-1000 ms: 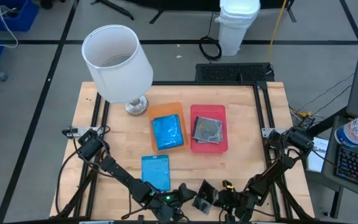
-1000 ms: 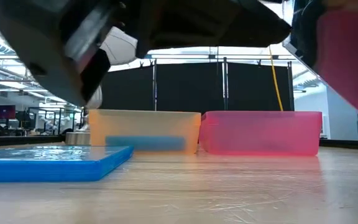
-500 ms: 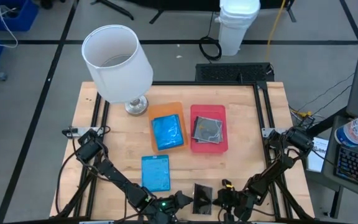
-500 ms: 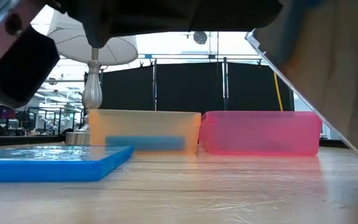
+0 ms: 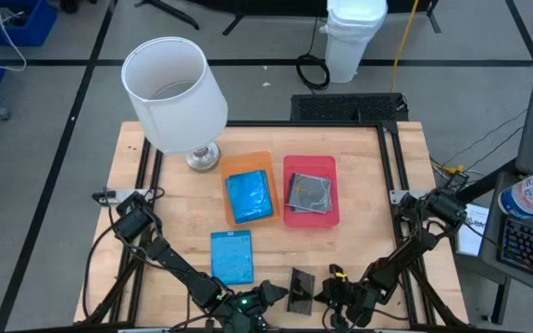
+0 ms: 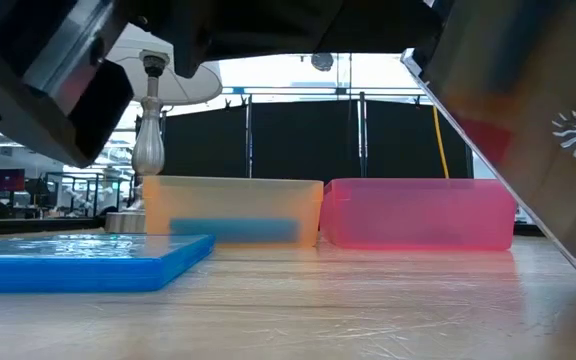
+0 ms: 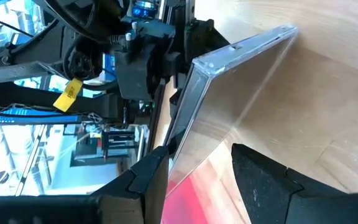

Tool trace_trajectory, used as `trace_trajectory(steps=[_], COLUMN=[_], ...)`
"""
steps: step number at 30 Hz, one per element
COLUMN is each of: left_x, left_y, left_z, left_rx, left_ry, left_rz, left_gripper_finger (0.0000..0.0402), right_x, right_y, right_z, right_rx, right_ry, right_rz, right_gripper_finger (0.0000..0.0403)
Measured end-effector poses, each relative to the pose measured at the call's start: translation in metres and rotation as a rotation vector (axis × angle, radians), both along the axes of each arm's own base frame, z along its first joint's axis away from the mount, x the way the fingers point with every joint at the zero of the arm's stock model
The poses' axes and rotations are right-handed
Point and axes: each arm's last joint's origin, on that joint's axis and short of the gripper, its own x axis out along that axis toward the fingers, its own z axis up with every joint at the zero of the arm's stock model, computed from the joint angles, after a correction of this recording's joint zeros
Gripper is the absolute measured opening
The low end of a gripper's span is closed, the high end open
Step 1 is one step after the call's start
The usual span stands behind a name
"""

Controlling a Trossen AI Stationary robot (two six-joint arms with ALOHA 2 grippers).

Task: Pick & place jewel cases by type
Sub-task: Put the black CD case into the pink bin

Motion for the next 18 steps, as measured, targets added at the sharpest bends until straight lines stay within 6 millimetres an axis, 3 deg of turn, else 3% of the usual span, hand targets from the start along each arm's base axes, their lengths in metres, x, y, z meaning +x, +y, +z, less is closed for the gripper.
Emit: trace_trajectory(steps=[12, 18], left_x=[0.0007, 0.0013], left_y=[0.001, 0.0022], left_z=[0.0044, 0.0004], left_rx=[-0.013, 0.013], left_ry=[-0.067, -0.002], left_rz=[0.09, 0.015], left_gripper_finger=[0.018, 0.018], right_x=[-0.0002, 0.0], right_y=[0.0003, 0.0004], right_z=[0.0, 0.0001], right_rx=[0.006, 0.008], right_ry=[0.004, 0.005], right_rz=[0.004, 0.006], right_gripper_finger=[0.0, 0.0])
